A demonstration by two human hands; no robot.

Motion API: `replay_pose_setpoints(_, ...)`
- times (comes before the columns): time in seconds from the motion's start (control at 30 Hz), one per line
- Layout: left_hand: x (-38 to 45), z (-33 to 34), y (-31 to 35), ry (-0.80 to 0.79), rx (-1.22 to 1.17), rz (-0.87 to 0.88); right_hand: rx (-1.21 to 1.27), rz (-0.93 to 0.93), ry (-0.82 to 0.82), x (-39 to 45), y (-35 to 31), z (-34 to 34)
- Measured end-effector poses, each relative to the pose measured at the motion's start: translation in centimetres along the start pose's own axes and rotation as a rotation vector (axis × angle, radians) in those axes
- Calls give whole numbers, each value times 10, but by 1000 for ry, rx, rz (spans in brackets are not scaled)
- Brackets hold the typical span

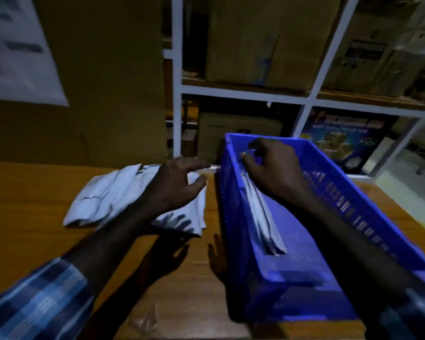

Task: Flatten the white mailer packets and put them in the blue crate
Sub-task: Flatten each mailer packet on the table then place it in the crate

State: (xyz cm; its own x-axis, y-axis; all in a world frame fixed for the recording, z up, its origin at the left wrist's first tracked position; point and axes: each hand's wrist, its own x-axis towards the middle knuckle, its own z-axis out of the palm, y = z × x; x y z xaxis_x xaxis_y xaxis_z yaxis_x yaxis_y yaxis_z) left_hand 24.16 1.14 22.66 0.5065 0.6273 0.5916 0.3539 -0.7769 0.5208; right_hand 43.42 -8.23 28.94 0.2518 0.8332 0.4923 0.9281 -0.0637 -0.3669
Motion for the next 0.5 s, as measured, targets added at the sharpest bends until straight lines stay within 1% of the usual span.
replay_pose_setpoints(0.1, -70, -22, -32, -37, 151, -124, -93, -184, -71, -10, -43, 26)
replay_pose_setpoints(0.17, -117, -35, -57, -33, 246, -194, -83, -248, -87, -20, -71, 46)
replay_pose_setpoints(0.23, -161, -48, -81, -38, 304, -301, -51, -276, -110, -32, -95, 66)
replay_pose_setpoints(0.37, -215, -67, -138, -151, 486, -570, -27, -240, -226, -53, -130, 111)
replay_pose_setpoints(0.43, -228, -75, -165, -197, 603, -648, -54, -199, -291, -61, -142, 137)
replay_pose_setpoints(0.5, -236, -80, -190, -263, 635, -730, -74, -130, -327, -64, -149, 164)
